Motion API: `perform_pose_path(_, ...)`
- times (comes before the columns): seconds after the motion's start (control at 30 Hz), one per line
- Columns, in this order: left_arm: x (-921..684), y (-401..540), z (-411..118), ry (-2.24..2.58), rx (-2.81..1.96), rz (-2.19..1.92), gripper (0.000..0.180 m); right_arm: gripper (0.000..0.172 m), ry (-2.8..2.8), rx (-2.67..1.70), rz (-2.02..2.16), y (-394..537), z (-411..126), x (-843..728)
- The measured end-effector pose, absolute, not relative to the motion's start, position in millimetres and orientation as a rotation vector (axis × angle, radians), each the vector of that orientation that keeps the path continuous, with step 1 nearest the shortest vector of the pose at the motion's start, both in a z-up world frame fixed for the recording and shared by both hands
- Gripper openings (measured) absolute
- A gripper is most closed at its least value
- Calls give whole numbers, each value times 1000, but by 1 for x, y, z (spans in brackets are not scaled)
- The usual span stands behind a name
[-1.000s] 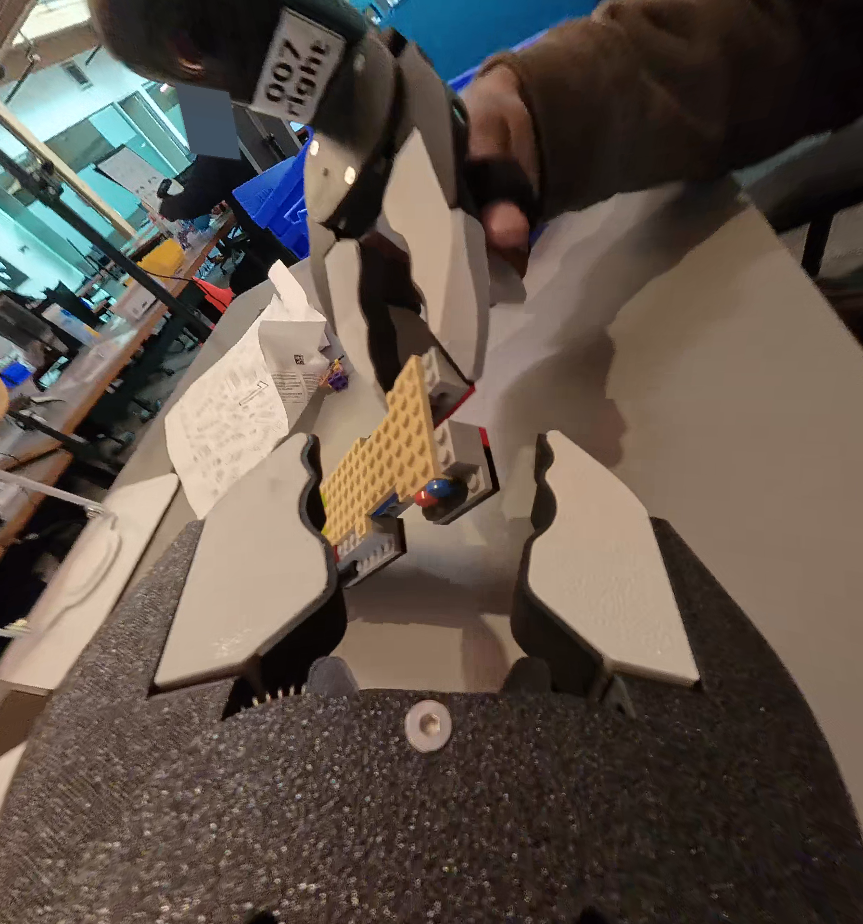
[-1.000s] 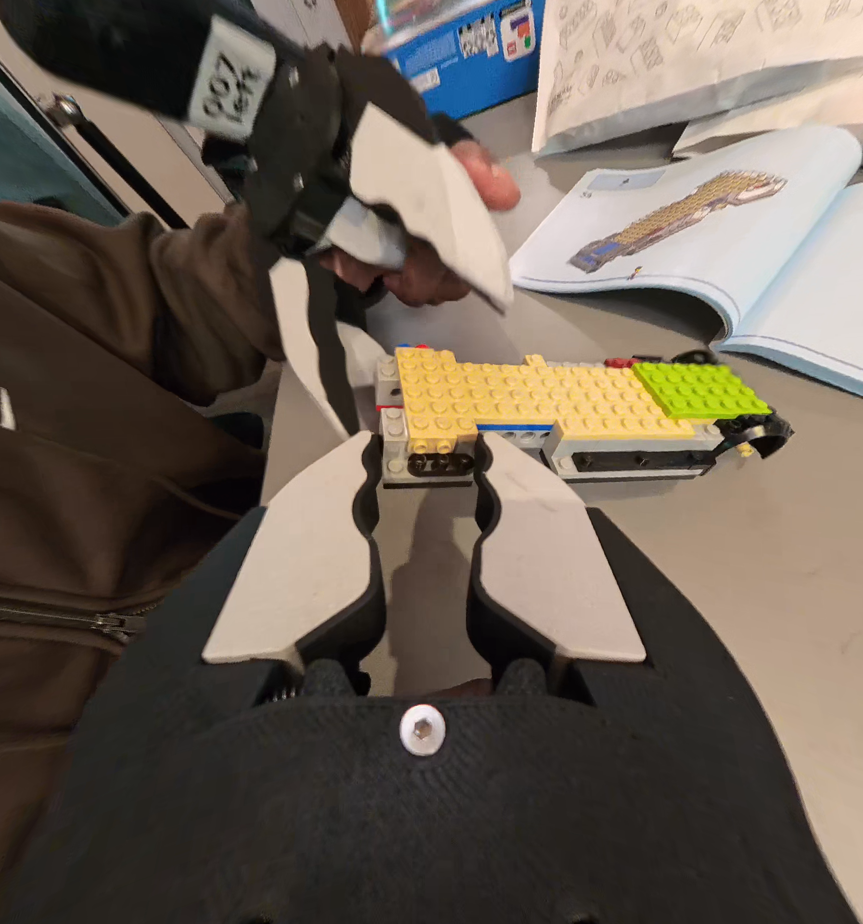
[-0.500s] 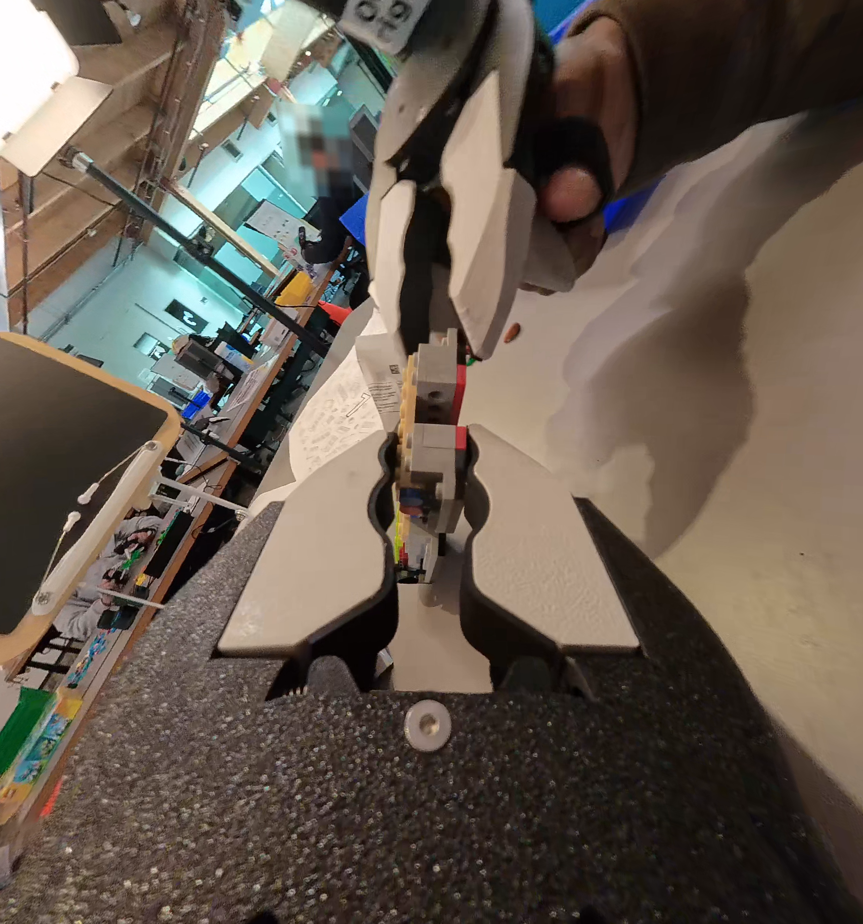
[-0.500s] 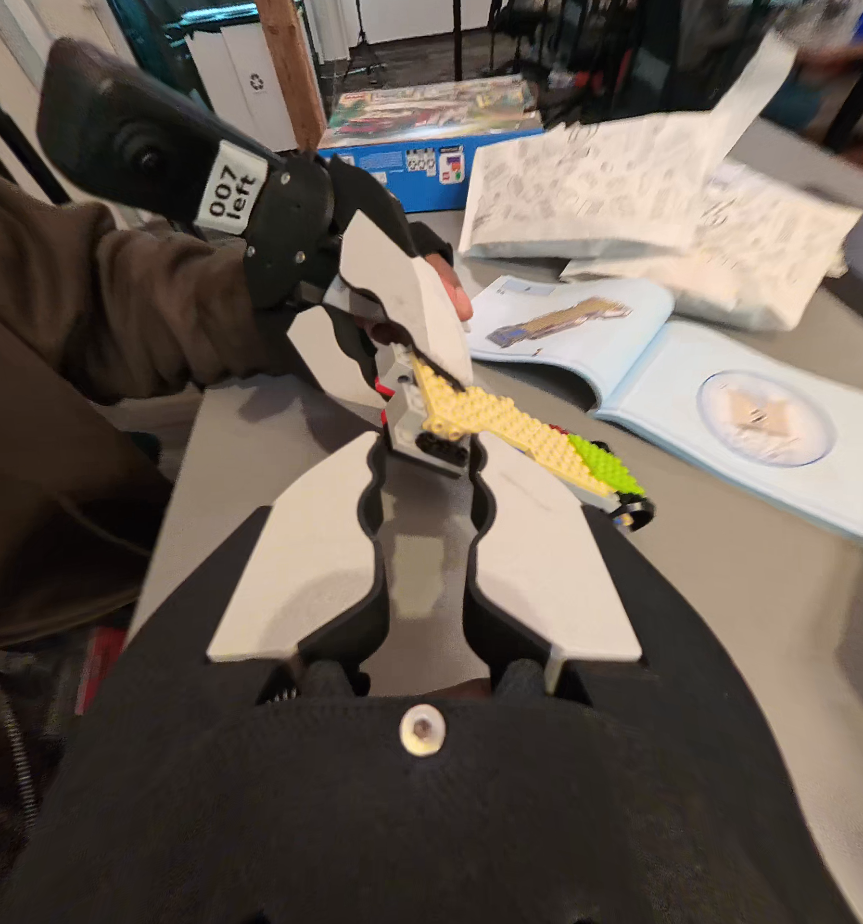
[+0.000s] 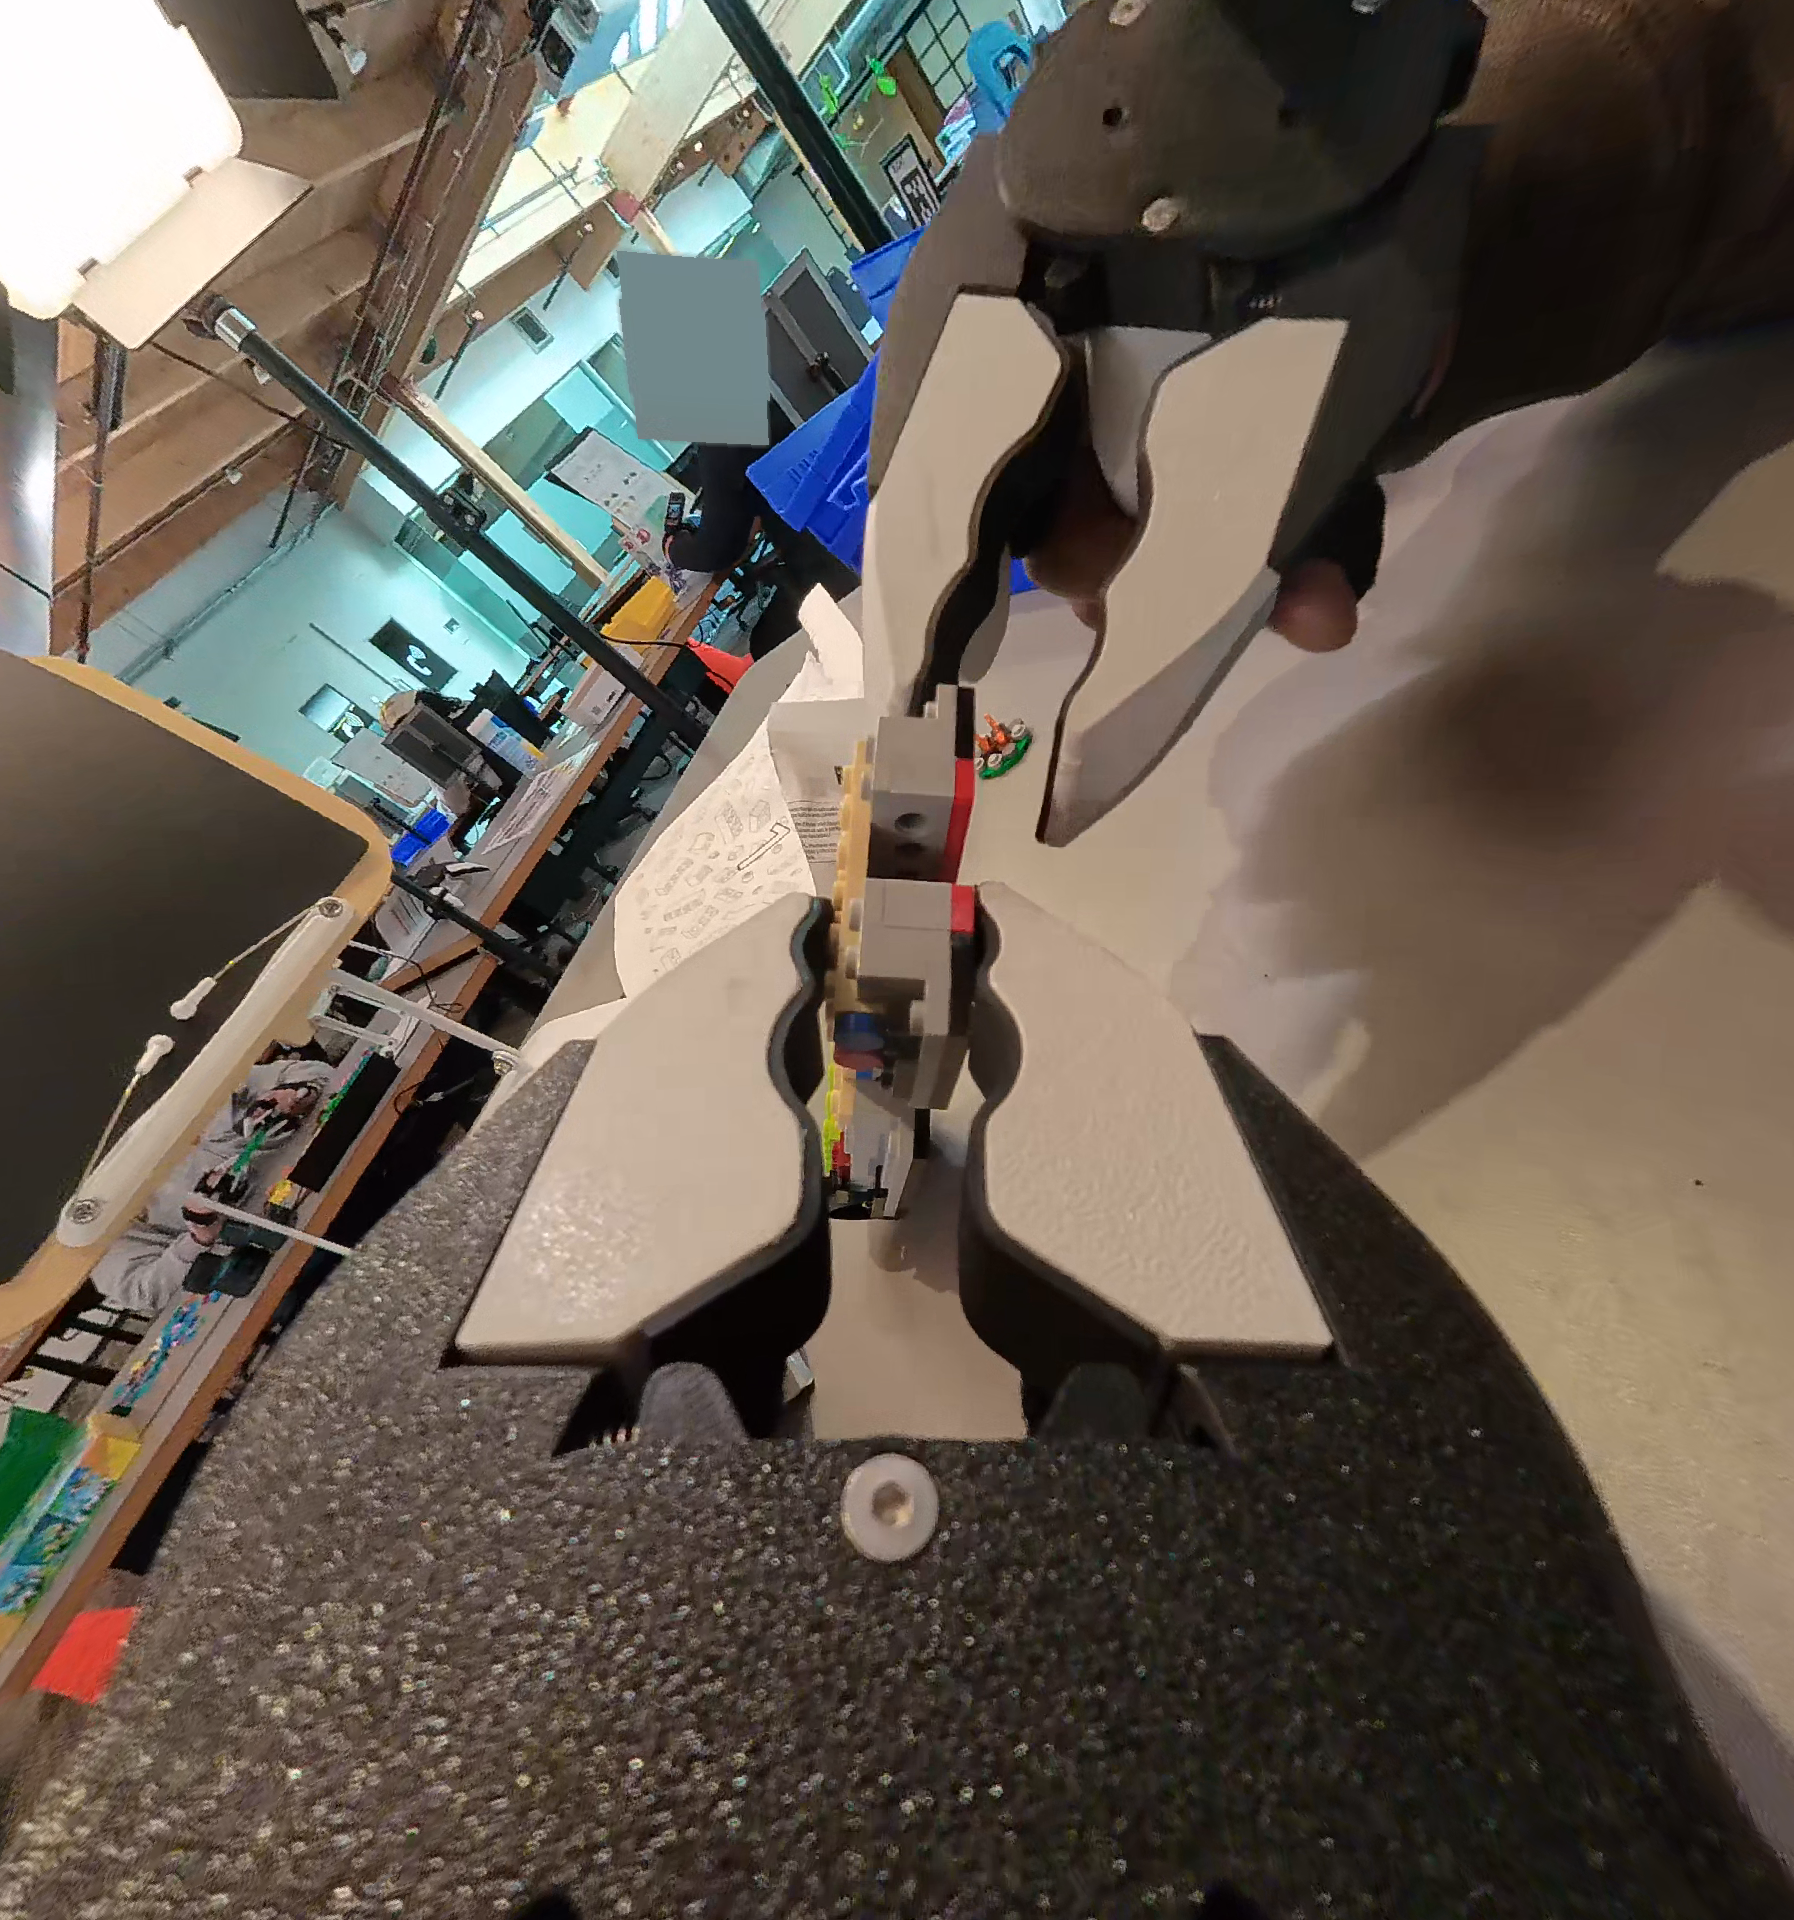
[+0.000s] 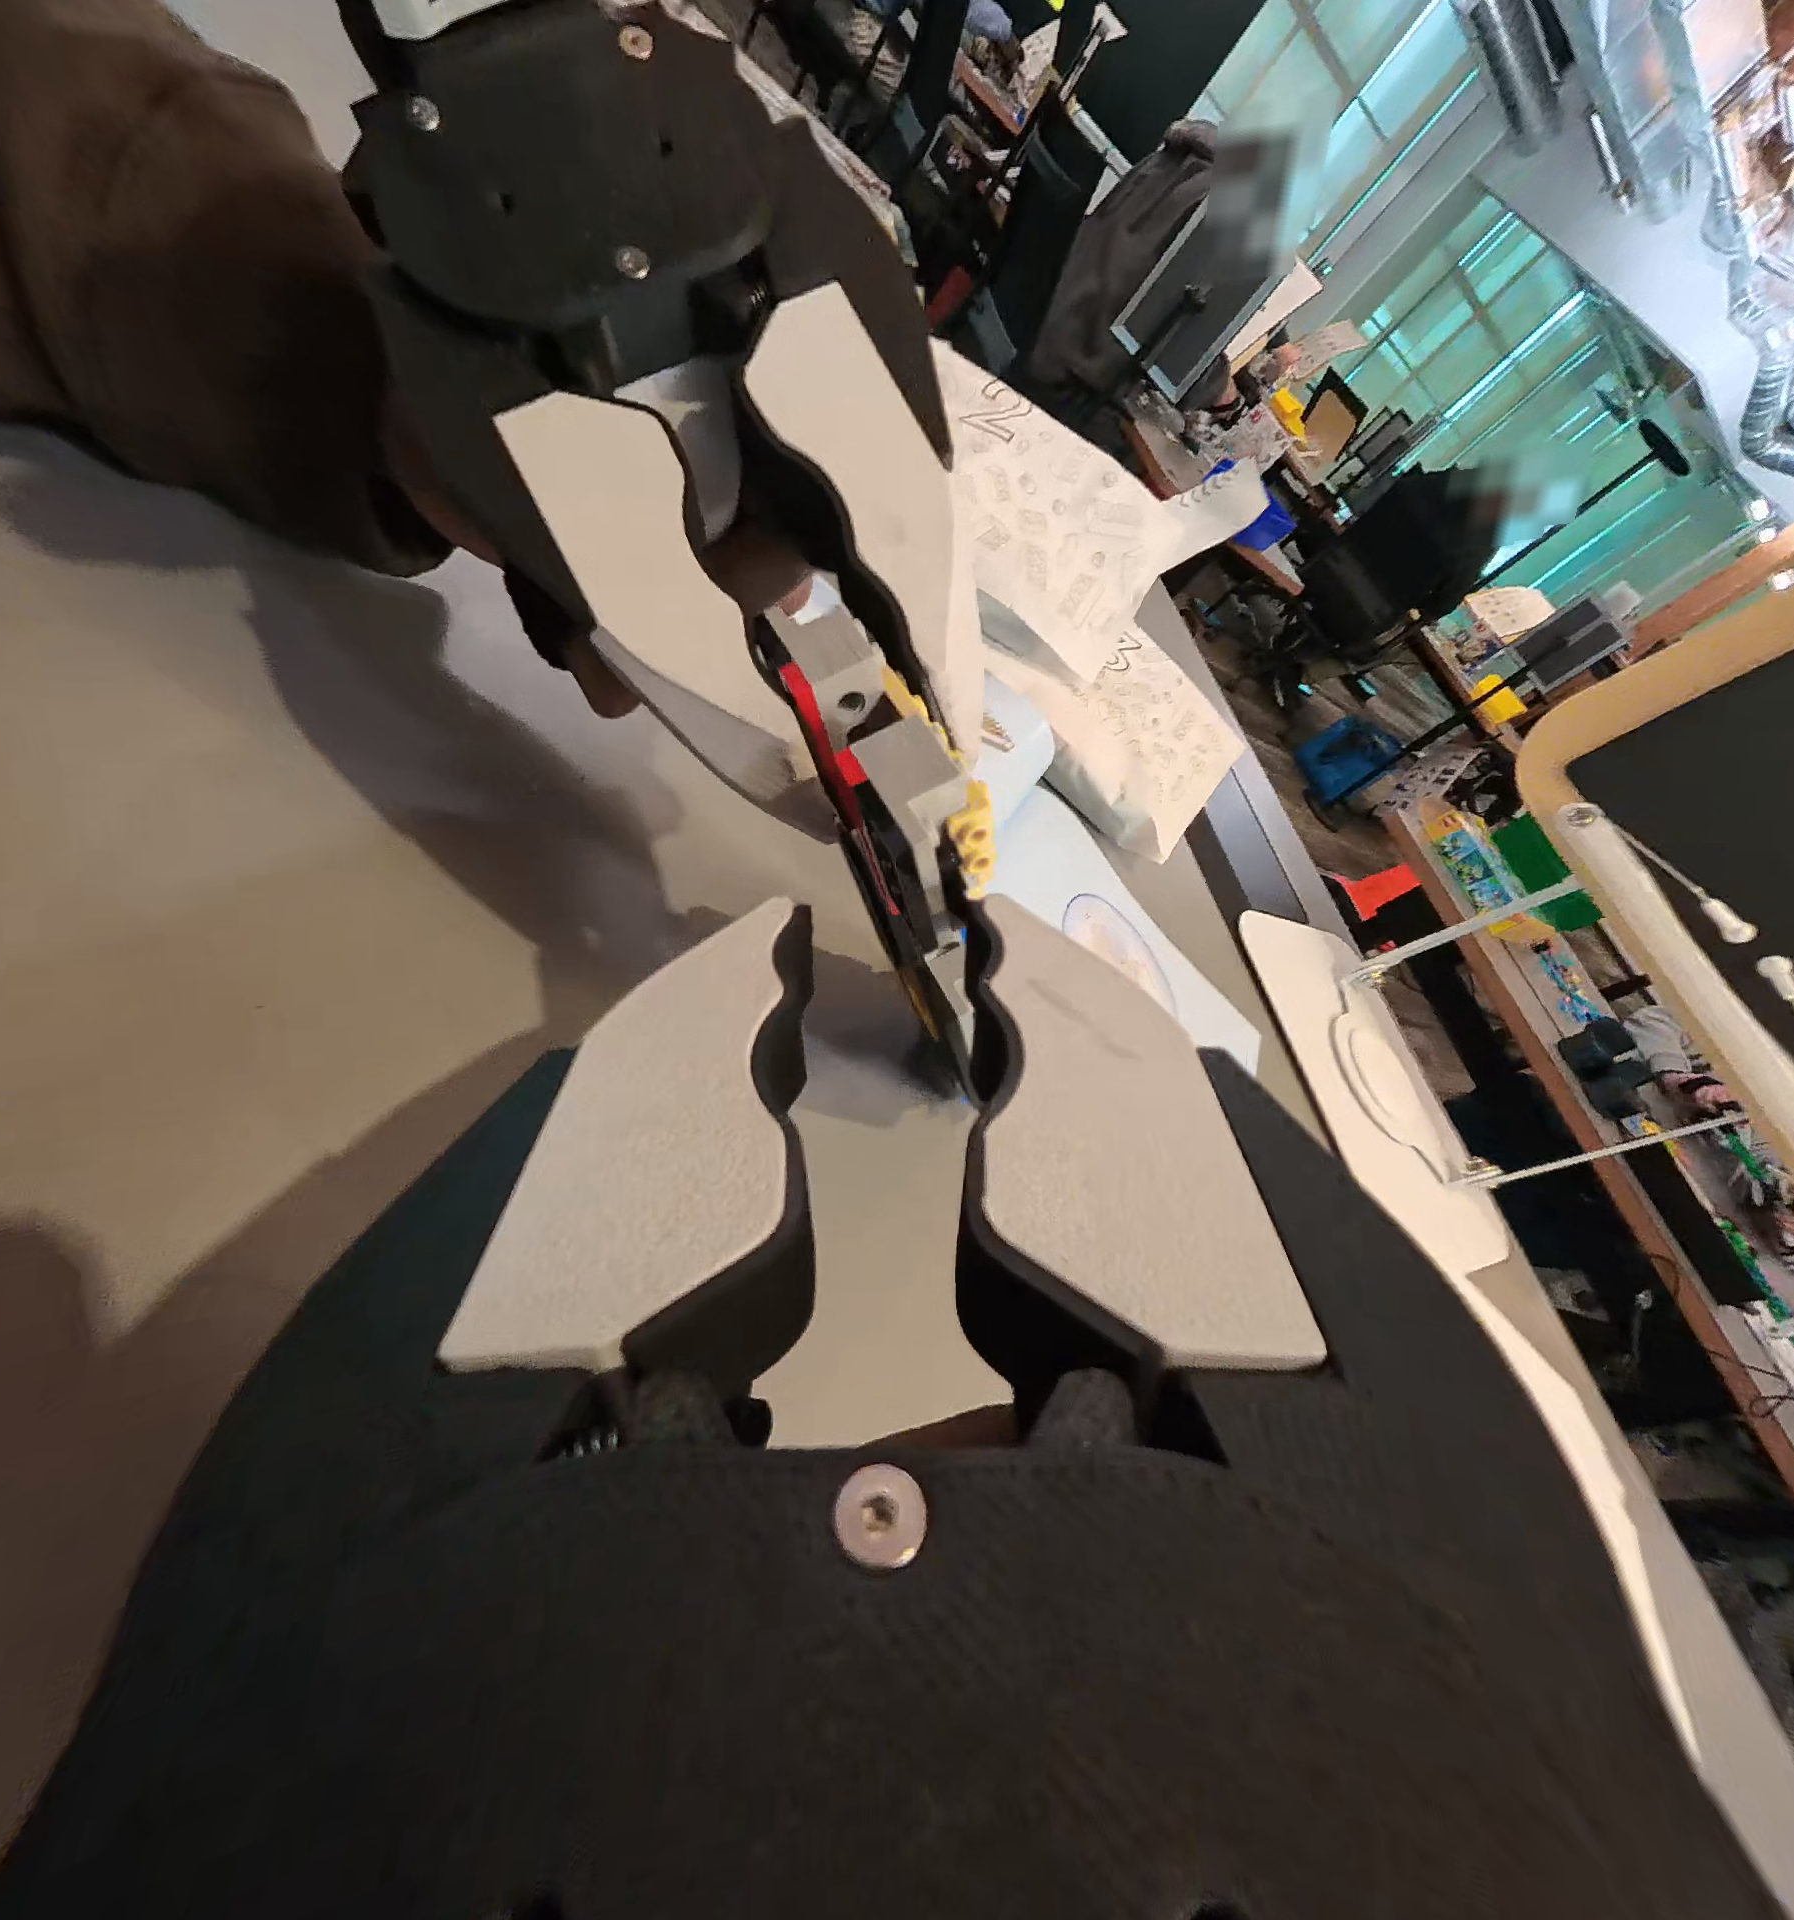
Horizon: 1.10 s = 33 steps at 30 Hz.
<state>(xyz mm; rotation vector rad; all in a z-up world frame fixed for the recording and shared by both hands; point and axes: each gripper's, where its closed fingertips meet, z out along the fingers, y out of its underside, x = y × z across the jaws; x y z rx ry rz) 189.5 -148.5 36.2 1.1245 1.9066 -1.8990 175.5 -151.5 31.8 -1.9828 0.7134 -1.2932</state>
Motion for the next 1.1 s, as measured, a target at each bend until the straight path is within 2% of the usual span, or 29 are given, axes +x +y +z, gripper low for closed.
perform_pose_path(0.27, 184, -146, 31, 1883, 1161, -1888, 23, 26, 688, -1971, -1294, -152, 30, 174)
perform_pose_path(0.43, 179, -144, 29, 1872, 1176, -1909, 24, 14, 652, -1972, -1344, -149, 28, 173)
perform_pose_path(0.53, 176, -144, 28, 1872, 1173, -1952, 25, 14, 640, -1960, -1355, -148, 26, 171)
perform_pose_path(0.67, 175, -150, 21, 1875, 1160, -1923, 33, 14, 605, -1975, -1357, -146, 21, 168)
perform_pose_path(0.73, 172, -150, 20, 1860, 1181, -1918, 25, 14, 598, -1971, -1361, -147, 21, 167)
perform_pose_path(1.1, 174, -158, 16, 1850, 1139, -1847, 24, 15, 707, -1919, -1303, -155, 16, 167)
